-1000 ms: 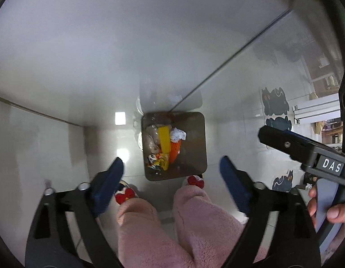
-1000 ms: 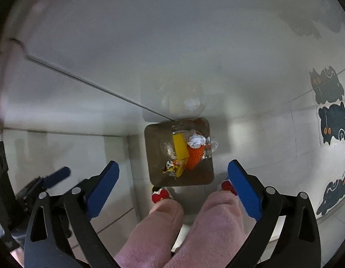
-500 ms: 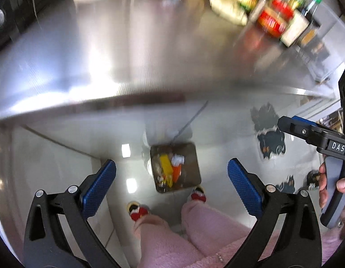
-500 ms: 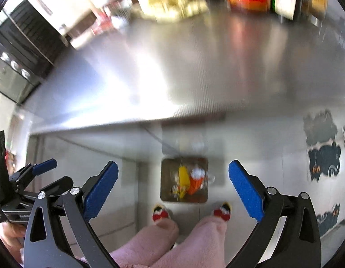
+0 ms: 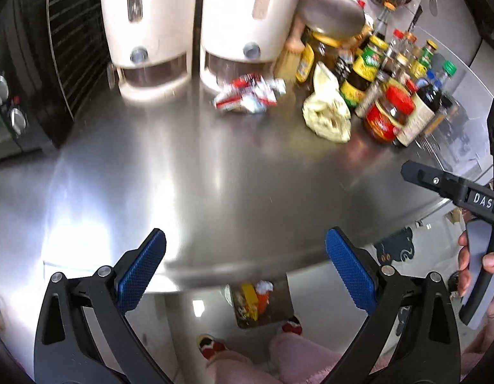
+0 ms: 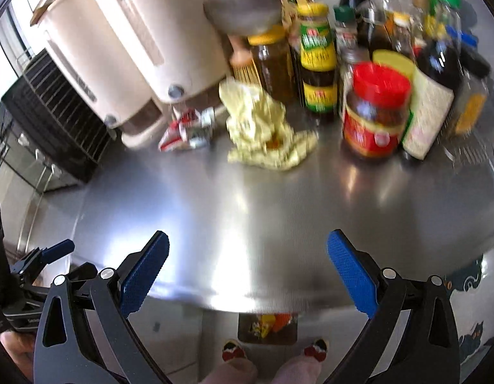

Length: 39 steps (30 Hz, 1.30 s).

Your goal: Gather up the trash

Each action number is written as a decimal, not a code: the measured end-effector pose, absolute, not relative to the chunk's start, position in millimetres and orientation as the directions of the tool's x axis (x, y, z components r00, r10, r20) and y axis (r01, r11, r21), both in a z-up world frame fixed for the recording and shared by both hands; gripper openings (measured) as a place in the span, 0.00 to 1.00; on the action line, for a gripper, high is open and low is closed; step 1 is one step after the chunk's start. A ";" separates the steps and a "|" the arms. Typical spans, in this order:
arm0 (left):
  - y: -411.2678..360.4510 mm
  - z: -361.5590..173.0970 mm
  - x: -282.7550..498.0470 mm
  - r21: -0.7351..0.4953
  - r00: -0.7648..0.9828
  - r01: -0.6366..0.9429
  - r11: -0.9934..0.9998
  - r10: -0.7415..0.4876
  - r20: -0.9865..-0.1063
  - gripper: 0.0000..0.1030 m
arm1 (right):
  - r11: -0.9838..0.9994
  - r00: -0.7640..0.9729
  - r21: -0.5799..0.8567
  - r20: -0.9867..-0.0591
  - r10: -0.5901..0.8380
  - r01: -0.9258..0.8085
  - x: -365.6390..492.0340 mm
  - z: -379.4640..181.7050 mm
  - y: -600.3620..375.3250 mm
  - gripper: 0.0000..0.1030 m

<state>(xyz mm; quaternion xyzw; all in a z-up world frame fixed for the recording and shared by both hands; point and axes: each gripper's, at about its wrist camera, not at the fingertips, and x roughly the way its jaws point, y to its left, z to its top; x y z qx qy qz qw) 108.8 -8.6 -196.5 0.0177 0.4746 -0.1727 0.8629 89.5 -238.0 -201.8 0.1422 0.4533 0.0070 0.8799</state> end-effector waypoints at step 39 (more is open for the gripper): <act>-102.6 -232.7 347.5 -0.131 0.365 0.360 0.924 -0.268 -0.892 0.92 | 0.997 0.513 0.075 -0.857 0.052 0.024 252.0 -251.6 -230.1 0.81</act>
